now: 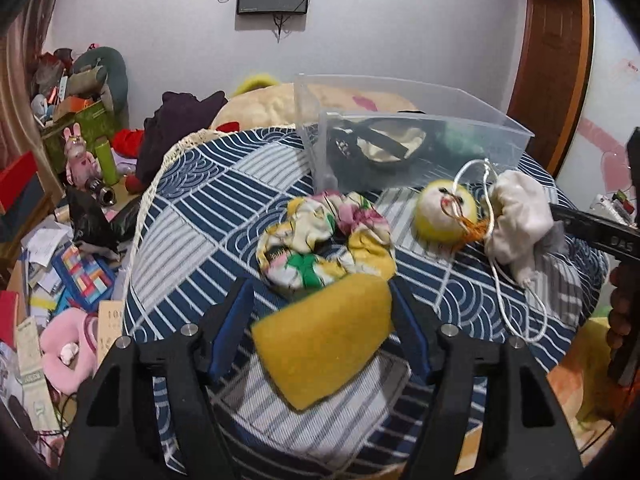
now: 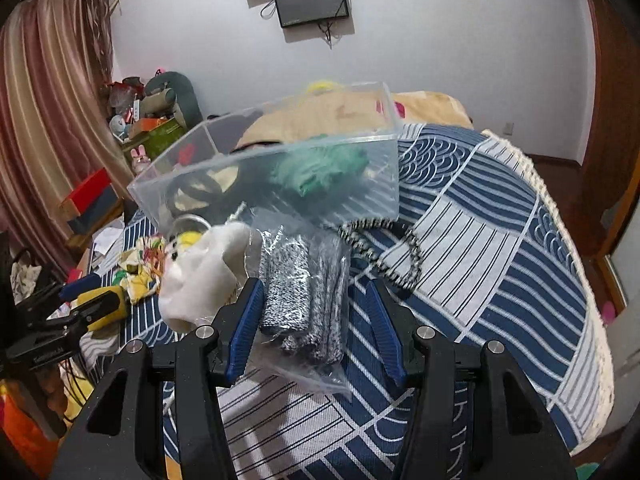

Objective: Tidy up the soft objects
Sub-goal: 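Grasp the clear bag of striped socks with the right tool while the left grasps the yellow sponge, then lower the sponge and sock bag into the clear box and open both tools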

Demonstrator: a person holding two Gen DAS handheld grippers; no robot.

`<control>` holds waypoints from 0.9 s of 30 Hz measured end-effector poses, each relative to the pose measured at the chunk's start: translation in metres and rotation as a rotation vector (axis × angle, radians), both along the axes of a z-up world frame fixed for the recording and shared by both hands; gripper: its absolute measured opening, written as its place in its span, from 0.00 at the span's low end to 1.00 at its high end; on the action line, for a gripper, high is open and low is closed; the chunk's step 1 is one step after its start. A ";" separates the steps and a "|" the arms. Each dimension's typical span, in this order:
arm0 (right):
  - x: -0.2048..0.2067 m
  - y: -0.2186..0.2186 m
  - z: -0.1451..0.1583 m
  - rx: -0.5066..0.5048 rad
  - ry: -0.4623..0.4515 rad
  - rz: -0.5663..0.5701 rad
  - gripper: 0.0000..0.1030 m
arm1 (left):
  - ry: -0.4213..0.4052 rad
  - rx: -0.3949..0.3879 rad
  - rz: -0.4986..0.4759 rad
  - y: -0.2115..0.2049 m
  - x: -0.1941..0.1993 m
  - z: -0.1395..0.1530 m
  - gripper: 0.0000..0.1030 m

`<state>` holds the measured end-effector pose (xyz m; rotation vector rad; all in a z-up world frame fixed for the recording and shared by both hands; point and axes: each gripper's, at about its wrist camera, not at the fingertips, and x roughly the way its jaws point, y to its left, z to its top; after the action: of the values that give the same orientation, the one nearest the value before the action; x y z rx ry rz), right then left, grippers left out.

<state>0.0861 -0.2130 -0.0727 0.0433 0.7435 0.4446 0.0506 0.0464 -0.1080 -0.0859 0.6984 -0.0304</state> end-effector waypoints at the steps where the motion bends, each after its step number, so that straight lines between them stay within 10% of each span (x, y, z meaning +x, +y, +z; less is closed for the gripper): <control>1: 0.000 0.000 -0.002 0.002 0.006 0.003 0.48 | -0.005 0.000 -0.005 -0.001 -0.003 -0.001 0.66; 8: -0.007 0.001 0.000 -0.007 -0.010 0.009 0.25 | -0.018 0.040 -0.026 -0.011 -0.011 -0.008 0.63; 27: -0.030 -0.008 0.052 0.022 -0.166 -0.009 0.19 | -0.208 0.041 -0.090 -0.018 -0.010 0.050 0.58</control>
<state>0.0558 -0.2207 -0.0208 0.0297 0.5752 0.4423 0.0410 0.0286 -0.0583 -0.0118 0.4941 -0.1099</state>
